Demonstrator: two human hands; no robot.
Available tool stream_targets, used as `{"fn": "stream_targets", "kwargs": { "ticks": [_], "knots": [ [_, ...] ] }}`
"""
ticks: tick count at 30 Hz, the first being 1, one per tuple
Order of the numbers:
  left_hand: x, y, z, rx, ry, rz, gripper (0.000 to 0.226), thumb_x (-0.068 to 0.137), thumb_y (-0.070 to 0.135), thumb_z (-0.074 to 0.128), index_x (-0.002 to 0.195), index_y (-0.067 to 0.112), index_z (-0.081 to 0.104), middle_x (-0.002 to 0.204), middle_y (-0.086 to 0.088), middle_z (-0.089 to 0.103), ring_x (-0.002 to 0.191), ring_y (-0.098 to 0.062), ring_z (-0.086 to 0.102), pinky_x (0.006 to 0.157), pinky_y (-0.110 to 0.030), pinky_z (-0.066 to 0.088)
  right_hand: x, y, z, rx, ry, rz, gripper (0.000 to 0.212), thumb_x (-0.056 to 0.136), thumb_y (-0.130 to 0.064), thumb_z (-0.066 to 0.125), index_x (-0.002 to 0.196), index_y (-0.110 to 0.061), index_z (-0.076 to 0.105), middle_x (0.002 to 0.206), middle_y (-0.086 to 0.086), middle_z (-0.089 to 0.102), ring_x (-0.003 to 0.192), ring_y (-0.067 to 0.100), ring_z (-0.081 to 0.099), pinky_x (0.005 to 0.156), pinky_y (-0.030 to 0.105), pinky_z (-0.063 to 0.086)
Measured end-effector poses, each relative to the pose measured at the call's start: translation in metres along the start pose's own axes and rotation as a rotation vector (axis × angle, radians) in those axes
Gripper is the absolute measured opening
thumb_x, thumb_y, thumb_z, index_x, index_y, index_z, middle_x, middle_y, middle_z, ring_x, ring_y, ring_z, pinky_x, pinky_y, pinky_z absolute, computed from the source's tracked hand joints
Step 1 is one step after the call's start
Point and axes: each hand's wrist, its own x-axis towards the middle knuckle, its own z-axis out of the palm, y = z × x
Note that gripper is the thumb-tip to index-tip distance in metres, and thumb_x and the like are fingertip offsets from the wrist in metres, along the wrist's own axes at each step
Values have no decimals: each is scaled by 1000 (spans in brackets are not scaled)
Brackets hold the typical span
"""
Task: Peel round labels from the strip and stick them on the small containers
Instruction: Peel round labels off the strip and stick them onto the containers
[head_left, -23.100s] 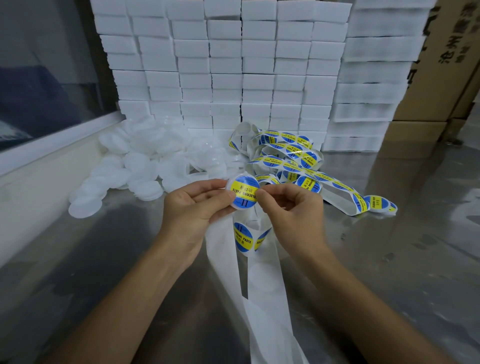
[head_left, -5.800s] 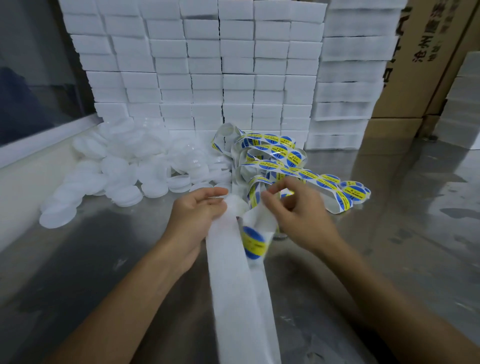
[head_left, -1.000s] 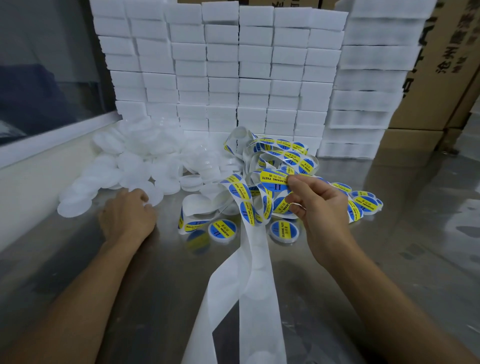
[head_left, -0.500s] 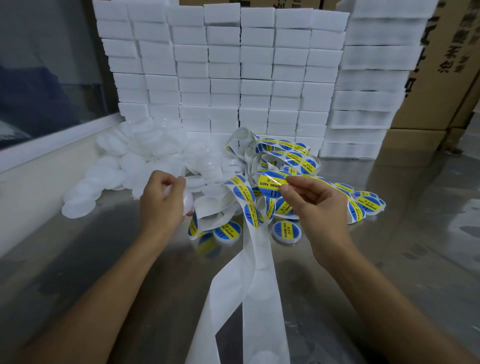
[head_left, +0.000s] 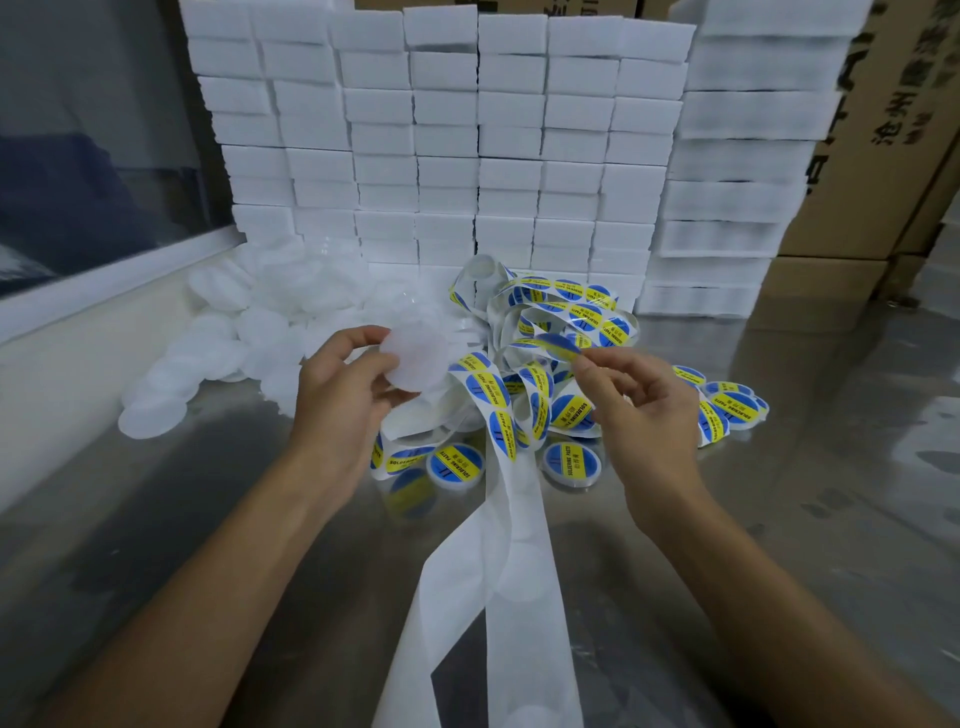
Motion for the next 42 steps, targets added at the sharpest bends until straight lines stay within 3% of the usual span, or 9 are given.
{"fn": "stream_targets", "kwargs": {
  "ticks": [2, 5, 10, 17, 22, 24, 26, 33, 42],
  "knots": [
    [-3, 2, 3, -81, -46, -43, 20, 91, -8, 49, 88, 9, 61, 97, -16, 68, 79, -23, 73, 70, -32, 60, -1, -2, 0, -5, -7, -24, 9, 86, -19, 73, 90, -28, 72, 107, 7, 68, 80, 6, 67, 78, 33, 55],
    [-9, 1, 9, -147, -122, -87, 16, 91, -8, 53, 91, 6, 61, 95, -17, 72, 85, -29, 74, 68, -32, 60, -6, -6, 4, 82, -116, -25, 27, 84, -20, 76, 106, -30, 63, 90, -2, 73, 77, 11, 68, 68, 29, 56],
    [-20, -5, 20, -131, -225, -116, 11, 90, -3, 58, 98, 4, 59, 89, -16, 75, 87, -29, 74, 69, -29, 59, -17, -6, 14, 174, -283, -18, 62, 78, -12, 81, 126, -34, 49, 95, 7, 75, 90, 22, 72, 80, 33, 58],
    [-26, -8, 26, -132, -232, -124, 13, 81, -6, 64, 90, 4, 63, 84, -13, 75, 80, -25, 74, 67, -25, 58, -19, -8, 17, 211, -237, -7, 50, 80, -3, 77, 117, -27, 54, 80, 9, 75, 69, 19, 68, 66, 23, 54],
    [-27, -11, 27, -119, -177, -139, 14, 80, -8, 65, 89, 3, 64, 82, -12, 76, 77, -23, 74, 64, -24, 58, -19, -8, 18, 87, -143, -7, 24, 84, -10, 75, 102, -23, 67, 92, 7, 74, 76, 17, 69, 69, 35, 57],
    [-25, -11, 25, -136, -157, -153, 14, 80, -8, 65, 89, 2, 64, 81, -12, 76, 78, -24, 74, 65, -25, 59, -16, -11, 15, 75, -66, -11, 9, 87, -16, 72, 88, -26, 71, 93, 3, 73, 70, 7, 65, 64, 30, 52],
    [-23, -11, 22, -154, -139, -161, 14, 80, -9, 66, 90, 1, 65, 81, -12, 75, 78, -24, 74, 67, -27, 59, -11, -17, 10, 109, -15, -47, 12, 88, -15, 70, 81, -24, 72, 79, -4, 72, 65, 4, 61, 61, 22, 49],
    [-25, -12, 25, -195, -181, -177, 18, 70, -1, 70, 88, 1, 67, 80, -12, 75, 74, -22, 74, 62, -23, 58, -14, -24, 9, 177, -219, 60, 11, 86, -10, 71, 80, -18, 75, 66, -6, 70, 57, 5, 61, 54, 17, 48],
    [-27, -11, 25, -153, -206, -162, 32, 60, 7, 74, 91, 1, 66, 84, -15, 75, 78, -23, 74, 63, -23, 57, -19, -23, 12, 169, -219, 25, 10, 83, -2, 72, 82, -12, 74, 66, -6, 72, 52, 3, 59, 53, 12, 46]
  ]
}}
